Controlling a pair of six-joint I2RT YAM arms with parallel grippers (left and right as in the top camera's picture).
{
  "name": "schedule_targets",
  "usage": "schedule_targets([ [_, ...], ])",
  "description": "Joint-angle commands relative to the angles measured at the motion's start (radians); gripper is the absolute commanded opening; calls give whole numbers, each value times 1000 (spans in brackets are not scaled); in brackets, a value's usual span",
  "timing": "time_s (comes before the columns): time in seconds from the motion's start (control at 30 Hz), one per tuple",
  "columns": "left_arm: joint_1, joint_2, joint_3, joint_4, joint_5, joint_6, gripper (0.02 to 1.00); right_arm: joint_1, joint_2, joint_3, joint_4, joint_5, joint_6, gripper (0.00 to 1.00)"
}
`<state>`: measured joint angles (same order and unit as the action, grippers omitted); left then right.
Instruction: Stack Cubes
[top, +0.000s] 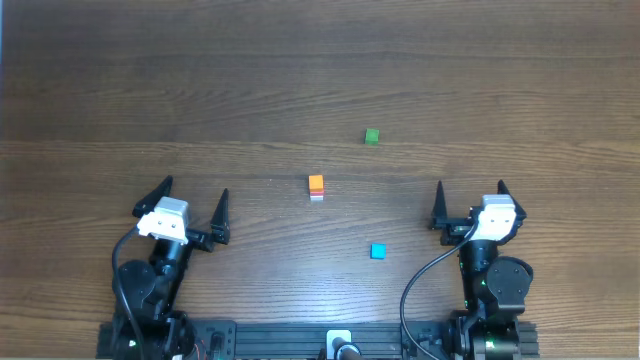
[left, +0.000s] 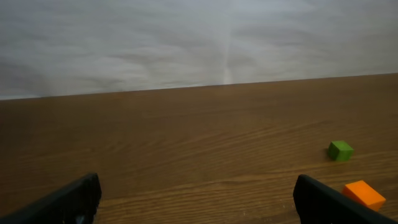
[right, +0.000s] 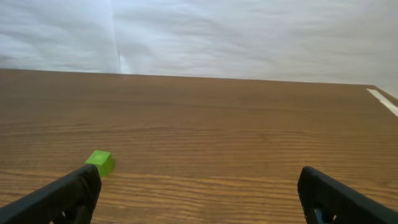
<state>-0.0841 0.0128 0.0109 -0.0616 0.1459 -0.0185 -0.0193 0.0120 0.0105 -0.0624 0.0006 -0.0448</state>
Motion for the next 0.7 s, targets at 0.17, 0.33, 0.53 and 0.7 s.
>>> schedule_targets([
  [0.17, -5, -8, -5, -3, -8, 18, 1000, -8, -4, -4, 135, 16, -2, 991],
  [0.33, -5, -8, -5, -3, -8, 18, 1000, -7, 57, 89, 126, 15, -2, 991],
  [0.53, -5, -8, -5, -3, -8, 18, 1000, -7, 367, 382, 84, -92, -2, 993],
  [0.7, -5, -8, -5, -3, -8, 18, 1000, -7, 669, 740, -105, -249, -2, 993],
])
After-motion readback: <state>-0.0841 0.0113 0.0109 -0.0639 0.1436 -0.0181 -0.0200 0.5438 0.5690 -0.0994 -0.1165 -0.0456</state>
